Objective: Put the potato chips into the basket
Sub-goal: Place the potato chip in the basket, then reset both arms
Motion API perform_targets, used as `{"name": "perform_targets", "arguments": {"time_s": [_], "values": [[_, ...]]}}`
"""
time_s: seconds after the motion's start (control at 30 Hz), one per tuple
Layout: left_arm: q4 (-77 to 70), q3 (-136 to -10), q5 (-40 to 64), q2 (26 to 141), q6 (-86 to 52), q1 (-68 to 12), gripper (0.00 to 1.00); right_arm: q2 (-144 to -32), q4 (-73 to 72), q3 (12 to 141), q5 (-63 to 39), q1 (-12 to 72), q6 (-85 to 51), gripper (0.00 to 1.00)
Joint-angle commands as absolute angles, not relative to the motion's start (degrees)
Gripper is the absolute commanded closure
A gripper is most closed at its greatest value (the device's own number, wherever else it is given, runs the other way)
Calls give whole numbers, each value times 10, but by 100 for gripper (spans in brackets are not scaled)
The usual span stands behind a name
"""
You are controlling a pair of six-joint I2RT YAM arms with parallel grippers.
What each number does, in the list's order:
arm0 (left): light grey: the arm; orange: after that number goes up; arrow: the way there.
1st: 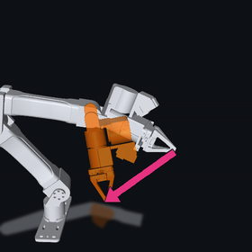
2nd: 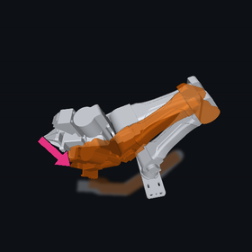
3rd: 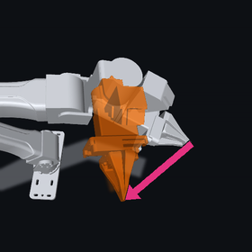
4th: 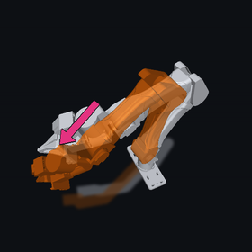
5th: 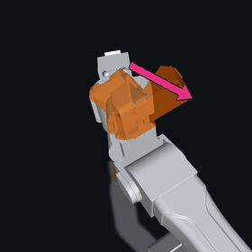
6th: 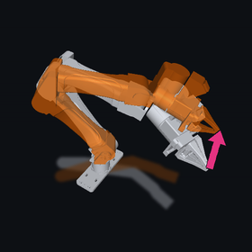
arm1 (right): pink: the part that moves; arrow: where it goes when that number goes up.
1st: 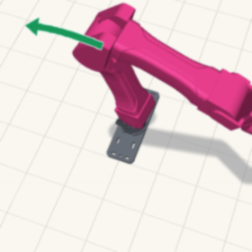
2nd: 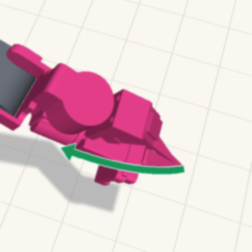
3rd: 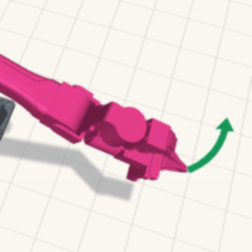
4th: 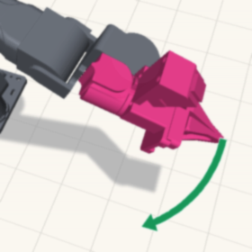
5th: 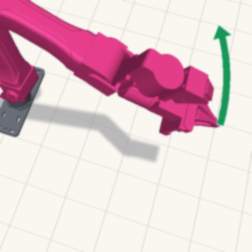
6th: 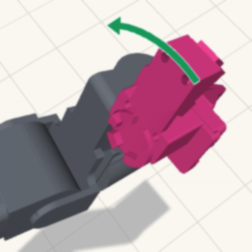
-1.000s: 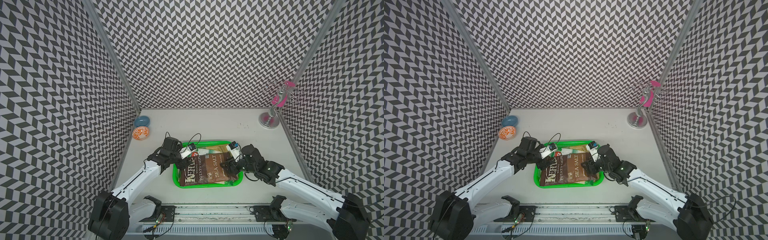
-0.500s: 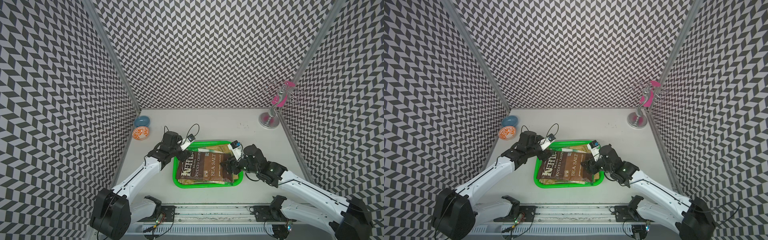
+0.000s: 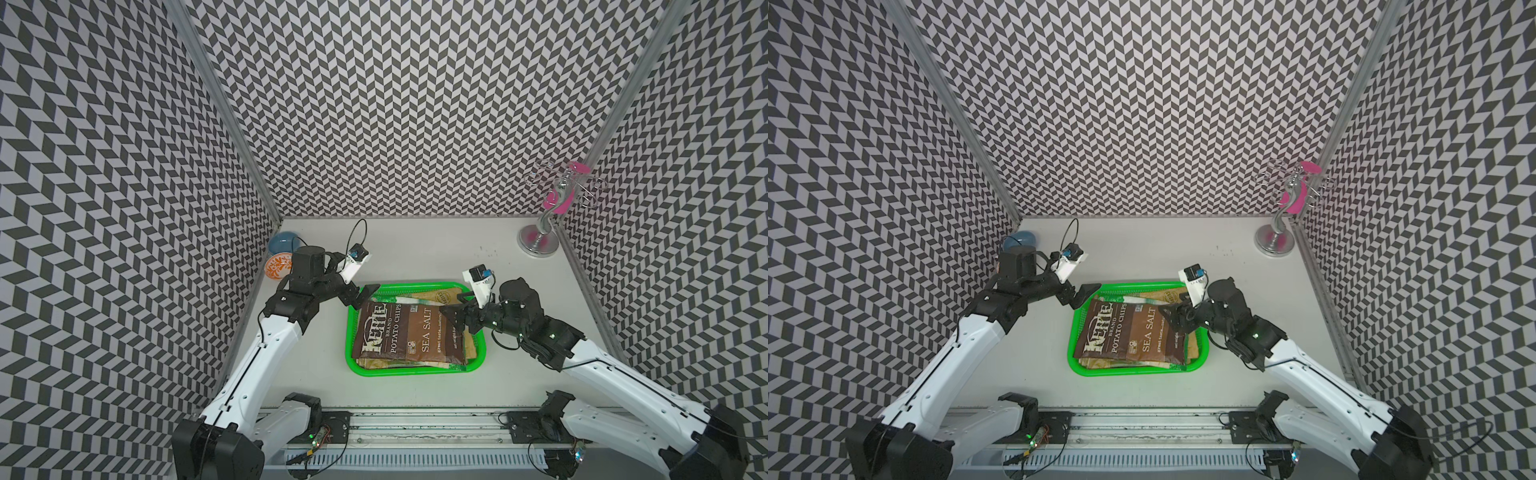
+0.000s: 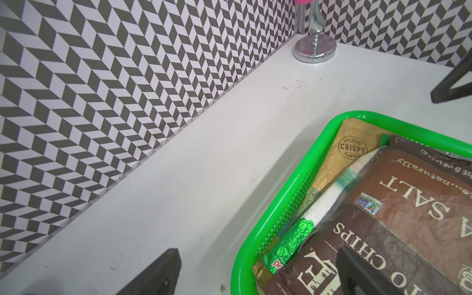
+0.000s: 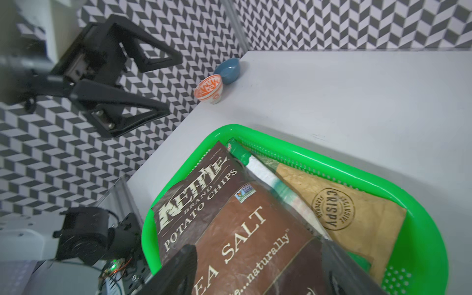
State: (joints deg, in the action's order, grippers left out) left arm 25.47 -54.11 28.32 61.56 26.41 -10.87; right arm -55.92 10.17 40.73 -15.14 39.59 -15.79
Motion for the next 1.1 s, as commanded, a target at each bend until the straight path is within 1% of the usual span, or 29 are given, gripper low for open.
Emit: {"name": "perform_targets", "arguments": {"time_s": [0.0, 0.07, 0.1, 0.13, 0.23, 0.3, 0.4, 0.57, 0.7, 0.83, 0.9, 0.97, 1.07], "values": [[229, -510, 317, 608, 221, -76, 1, -551, 54, 406, -190, 396, -159, 21], [194, -485, 310, 603, 203, -51, 1, -537, 20, 389, -191, 396, -161, 18], [167, -468, 297, 600, 187, -37, 1, -527, -1, 379, -194, 396, -162, 12], [142, -453, 285, 598, 175, -24, 1, -517, -18, 371, -196, 396, -163, 1], [95, -424, 274, 603, 166, 7, 1, -496, -62, 342, -158, 396, -170, 0], [66, -408, 262, 608, 160, 18, 1, -491, -65, 331, -115, 396, -168, 0], [12, -378, 253, 612, 140, 40, 1, -490, -59, 330, -81, 396, -154, 0], [-93, -322, 206, 633, 121, 47, 1, -487, -66, 317, -79, 397, -132, 0], [-164, -303, 170, 665, 111, 54, 1, -463, -103, 285, -42, 396, -141, 0], [-216, -284, 182, 677, 93, 66, 1, -444, -107, 270, -18, 396, -132, 0], [-239, -270, 189, 675, 92, 67, 1, -437, -100, 270, -22, 397, -133, 0], [-250, -260, 195, 672, 94, 67, 1, -425, -88, 274, -51, 396, -124, 0], [-269, -244, 203, 665, 93, 69, 1, -407, -108, 261, -77, 396, -119, 0]]}}
